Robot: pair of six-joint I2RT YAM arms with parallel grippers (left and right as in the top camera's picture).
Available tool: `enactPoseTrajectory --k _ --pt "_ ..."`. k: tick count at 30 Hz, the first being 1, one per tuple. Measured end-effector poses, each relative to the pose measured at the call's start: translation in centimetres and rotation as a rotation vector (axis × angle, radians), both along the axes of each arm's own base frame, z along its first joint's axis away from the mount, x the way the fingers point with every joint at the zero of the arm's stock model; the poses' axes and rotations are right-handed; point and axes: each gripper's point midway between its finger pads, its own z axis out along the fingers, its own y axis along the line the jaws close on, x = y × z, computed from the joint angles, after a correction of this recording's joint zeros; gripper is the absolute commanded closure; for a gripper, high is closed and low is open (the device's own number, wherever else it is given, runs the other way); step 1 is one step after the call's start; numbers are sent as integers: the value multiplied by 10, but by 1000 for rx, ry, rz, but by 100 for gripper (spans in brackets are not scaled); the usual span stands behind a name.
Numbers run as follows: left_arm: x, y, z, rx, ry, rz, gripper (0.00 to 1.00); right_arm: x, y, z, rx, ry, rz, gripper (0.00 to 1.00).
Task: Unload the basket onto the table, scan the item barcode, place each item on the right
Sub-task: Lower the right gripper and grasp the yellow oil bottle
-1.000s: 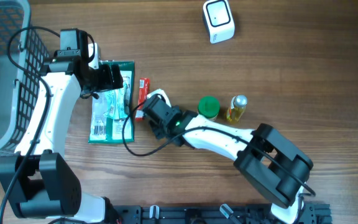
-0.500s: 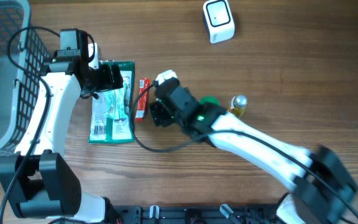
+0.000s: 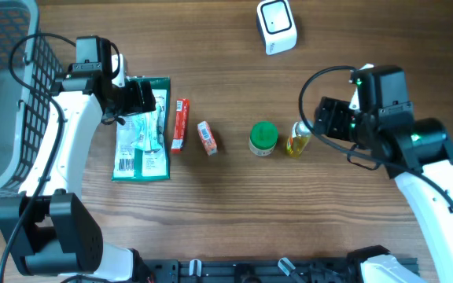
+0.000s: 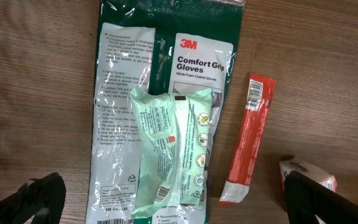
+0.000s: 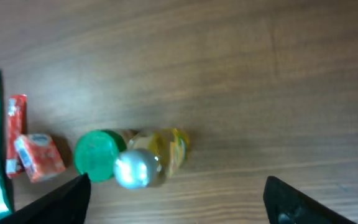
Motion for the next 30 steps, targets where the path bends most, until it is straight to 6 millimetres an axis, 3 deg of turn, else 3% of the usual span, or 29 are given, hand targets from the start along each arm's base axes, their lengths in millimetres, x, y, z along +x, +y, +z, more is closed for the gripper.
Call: enactPoseTrajectory --k 3,8,18,20,21,24,26,30 --pt "0 0 0 0 0 0 0 1 8 -18 17 73 43 0" --pt "0 0 0 0 0 0 0 11 30 -39 89 137 123 0" --pt "0 0 0 0 0 0 0 10 32 -74 101 277 68 0" --pt "0 0 0 0 1 0 0 0 29 -65 96 336 38 1" --pt "0 0 0 0 0 0 0 0 28 -43 96 338 23 1" --pt "0 0 0 0 0 0 0 -4 22 -14 73 335 2 0" --pt "0 0 0 0 0 0 0 -8 19 -16 59 353 -7 0" --pt "0 0 0 0 0 0 0 14 27 -19 88 297 9 0"
